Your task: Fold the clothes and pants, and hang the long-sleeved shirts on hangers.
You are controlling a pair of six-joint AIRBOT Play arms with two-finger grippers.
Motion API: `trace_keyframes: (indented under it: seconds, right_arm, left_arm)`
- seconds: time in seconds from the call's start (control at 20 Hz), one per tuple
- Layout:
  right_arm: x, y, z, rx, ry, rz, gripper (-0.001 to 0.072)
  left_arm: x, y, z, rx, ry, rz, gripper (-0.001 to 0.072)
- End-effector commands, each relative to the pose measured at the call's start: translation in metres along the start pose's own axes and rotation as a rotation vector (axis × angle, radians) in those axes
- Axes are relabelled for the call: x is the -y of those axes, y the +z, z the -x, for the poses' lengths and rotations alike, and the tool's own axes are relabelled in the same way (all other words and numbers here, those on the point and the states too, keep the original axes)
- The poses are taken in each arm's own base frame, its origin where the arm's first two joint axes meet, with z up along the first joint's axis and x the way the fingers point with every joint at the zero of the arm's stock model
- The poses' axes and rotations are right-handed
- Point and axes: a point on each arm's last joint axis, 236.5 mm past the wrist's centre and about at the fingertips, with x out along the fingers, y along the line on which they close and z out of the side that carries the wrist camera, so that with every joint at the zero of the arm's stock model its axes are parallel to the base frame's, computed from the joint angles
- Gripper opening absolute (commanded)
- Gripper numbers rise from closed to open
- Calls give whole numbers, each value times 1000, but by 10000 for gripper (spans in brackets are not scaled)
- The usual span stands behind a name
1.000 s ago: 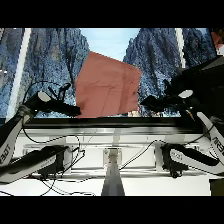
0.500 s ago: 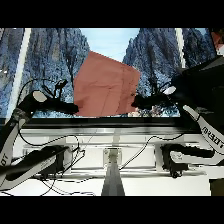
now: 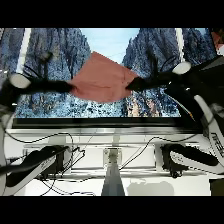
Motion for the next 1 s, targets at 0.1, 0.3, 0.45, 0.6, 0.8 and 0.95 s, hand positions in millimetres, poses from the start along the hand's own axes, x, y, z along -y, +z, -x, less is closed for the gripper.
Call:
trace_keyframes:
  seconds: [0.1, 0.3, 0.45, 0.6, 0.8, 0.95]
  right_arm:
    - [-151, 43, 105, 268, 57, 366, 25]
    - [-240, 2, 155, 371, 172, 421, 25]
    - [-288, -34, 165, 373, 263, 432, 24]
    - [-285, -27, 146, 395, 217, 347, 24]
    - [-201, -12, 57, 320, 62, 82, 24]
    - [-105, 17, 7, 365, -94, -47, 24]
  left_arm:
    - [14, 107, 183, 483, 208, -140, 7]
    - [60, 85, 264, 640, 279, -217, 6]
    - [97, 65, 305, 756, 274, -205, 6]
    - [91, 53, 287, 733, 234, -112, 6]
    - [27, 34, 179, 515, 173, 83, 5]
    - [-31, 20, 70, 356, 176, 163, 5]
